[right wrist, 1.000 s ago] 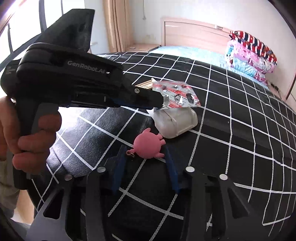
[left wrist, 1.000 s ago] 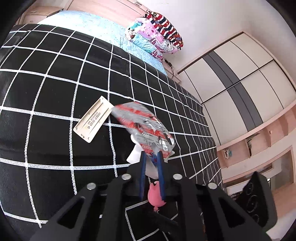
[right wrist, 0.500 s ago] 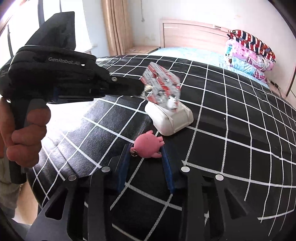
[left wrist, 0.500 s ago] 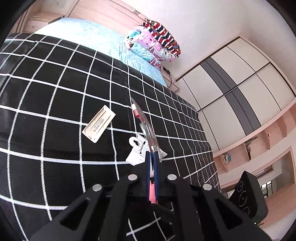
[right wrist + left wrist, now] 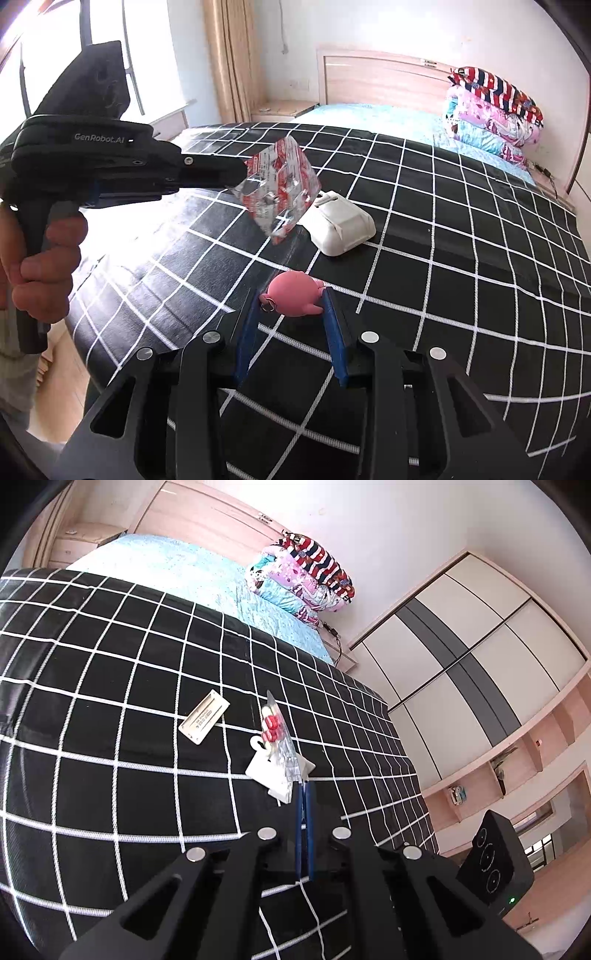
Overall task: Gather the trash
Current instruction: 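Carry the blister pack and pink pig in both tools over the trash bin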
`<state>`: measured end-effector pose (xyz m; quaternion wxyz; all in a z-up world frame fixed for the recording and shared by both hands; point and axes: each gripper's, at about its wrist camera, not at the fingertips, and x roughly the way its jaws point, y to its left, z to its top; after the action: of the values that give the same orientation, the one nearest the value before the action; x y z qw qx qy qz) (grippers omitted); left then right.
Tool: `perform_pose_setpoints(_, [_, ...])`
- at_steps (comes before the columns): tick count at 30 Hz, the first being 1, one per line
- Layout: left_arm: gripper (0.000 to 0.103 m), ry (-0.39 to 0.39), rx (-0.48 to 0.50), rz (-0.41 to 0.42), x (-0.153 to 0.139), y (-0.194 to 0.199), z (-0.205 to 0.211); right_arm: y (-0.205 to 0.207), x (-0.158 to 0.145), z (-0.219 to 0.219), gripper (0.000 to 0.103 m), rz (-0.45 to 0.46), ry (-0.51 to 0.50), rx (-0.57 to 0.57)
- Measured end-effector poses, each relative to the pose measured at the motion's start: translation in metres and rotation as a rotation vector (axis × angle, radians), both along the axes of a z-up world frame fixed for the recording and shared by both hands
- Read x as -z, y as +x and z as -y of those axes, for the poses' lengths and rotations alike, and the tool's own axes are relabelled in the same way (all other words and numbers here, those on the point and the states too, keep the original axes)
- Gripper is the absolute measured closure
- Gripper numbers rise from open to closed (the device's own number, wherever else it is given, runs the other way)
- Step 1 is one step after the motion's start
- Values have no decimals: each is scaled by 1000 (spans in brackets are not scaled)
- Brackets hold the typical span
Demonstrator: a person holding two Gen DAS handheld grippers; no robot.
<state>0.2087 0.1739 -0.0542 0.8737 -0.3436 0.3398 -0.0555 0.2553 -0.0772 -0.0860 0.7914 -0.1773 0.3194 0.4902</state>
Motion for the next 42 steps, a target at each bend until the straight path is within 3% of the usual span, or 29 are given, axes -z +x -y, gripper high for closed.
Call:
perform_pose_setpoints(14, [102,75,11,31,-22,-46,24,-35,-13,27,69,35,27,-21])
perform_pose_setpoints(24, [102,126,66,24,-22,-77,50,-56,-15,43,69,52,29,-43])
perform_pose_setpoints(35, [102,114,139,54,-22,-124,80,-99,-14,67,69,87,6,-122])
perform_pose_setpoints(42, [102,98,169,18,0,-150,98,-117,8,78,69,57,-44,-159])
